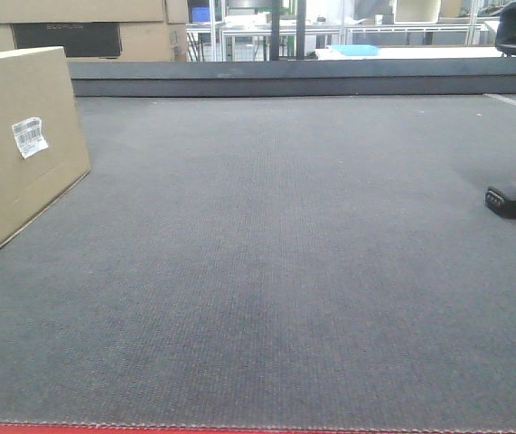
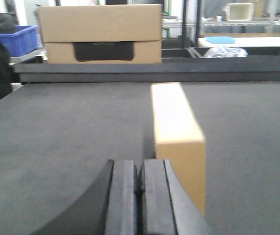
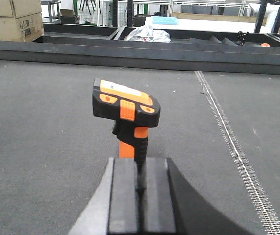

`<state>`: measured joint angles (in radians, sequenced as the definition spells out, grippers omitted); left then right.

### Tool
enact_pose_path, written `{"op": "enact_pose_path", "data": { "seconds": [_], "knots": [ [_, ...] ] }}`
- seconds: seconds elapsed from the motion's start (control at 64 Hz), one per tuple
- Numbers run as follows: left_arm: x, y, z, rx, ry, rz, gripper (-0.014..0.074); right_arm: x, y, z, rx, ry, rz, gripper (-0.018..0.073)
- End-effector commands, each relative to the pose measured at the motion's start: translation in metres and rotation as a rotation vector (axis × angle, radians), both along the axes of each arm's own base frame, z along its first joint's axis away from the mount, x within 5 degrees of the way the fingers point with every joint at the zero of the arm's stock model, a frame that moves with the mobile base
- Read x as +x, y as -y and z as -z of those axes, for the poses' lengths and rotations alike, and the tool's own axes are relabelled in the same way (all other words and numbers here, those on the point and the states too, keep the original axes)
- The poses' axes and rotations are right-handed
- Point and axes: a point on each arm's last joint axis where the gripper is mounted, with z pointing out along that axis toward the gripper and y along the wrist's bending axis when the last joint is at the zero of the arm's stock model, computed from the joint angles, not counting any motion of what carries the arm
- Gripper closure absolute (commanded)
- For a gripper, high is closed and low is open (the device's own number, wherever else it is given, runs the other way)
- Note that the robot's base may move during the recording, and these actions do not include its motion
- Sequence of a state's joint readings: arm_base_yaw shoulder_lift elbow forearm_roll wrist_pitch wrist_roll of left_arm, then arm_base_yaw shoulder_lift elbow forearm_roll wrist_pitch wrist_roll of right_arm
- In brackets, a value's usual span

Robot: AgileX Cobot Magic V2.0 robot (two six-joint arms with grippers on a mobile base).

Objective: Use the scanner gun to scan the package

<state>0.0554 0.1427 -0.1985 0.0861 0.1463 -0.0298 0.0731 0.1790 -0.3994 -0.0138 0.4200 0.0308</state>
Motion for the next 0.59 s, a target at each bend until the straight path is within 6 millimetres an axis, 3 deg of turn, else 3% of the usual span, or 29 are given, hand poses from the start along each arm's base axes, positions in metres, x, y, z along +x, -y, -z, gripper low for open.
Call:
{"op": "enact_pose_path", "data": {
  "seconds": [0.0,0.109,0.578],
  "knots": [
    [-0.003,0.0,0.023,-0.014,0.036,-0.015,0.0708,0.0,0.0,-0.002,-0.007,0.027,0.003,0.0724],
    [-0.006,0.0,0.048,-0.012,0.061,-0.02,0.0708,0.0,0.0,-0.002,-0.007,0.027,0.003,0.0724],
    [-0.006,0.0,0.048,-0.012,0.06,-0.02,0.0708,0.0,0.0,-0.002,-0.005,0.029,0.003,0.0724]
  ]
}}
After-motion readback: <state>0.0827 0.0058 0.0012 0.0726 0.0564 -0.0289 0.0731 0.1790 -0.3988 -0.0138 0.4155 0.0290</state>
